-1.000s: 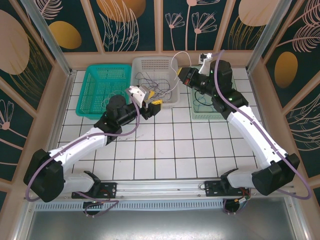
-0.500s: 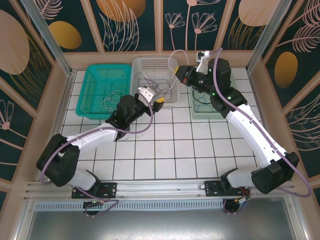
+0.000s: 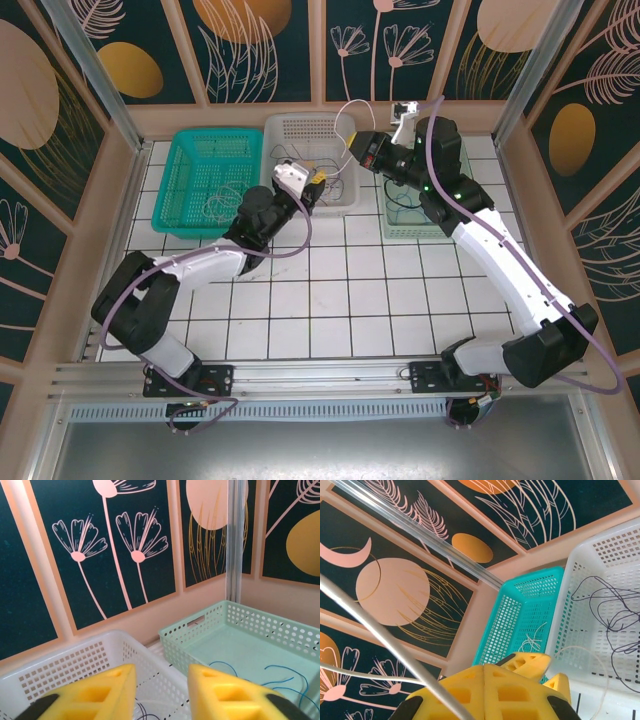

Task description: Untangle the cables

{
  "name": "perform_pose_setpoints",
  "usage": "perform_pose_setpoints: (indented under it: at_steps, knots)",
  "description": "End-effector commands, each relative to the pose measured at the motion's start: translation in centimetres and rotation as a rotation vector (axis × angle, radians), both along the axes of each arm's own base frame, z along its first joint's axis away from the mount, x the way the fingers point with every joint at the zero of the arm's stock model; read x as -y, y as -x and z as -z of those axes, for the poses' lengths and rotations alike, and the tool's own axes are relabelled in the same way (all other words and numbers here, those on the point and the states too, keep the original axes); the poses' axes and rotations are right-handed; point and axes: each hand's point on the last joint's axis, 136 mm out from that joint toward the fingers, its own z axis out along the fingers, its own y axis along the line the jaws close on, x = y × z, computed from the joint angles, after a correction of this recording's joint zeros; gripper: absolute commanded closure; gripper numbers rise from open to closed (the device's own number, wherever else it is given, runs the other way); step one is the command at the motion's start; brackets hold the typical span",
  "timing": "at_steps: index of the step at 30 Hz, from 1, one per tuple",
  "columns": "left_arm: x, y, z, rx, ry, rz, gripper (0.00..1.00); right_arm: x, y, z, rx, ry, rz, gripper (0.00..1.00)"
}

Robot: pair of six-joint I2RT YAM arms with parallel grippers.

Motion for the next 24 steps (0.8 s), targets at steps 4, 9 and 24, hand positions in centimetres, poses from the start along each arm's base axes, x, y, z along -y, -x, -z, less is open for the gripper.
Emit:
perform_pose_setpoints:
  at_steps: [4, 9, 24]
  knots:
    - [0.8, -0.6, 1.2, -0.030, 0.000, 0.006, 0.75, 0.0, 0.8, -2.2, 0.054, -0.035, -0.013, 1.00]
    - [0.1, -0.4, 3.6, -0.090, -0.012, -0.021, 0.77, -0.1, 0.9, -3.0, 0.068, -0.045, -0.024, 1.00]
    - [-1.4, 0.4, 8.3, -0.192, -0.082, -0.064, 0.85, 1.5, 1.2, -3.6, 0.076, -0.060, 0.007, 1.00]
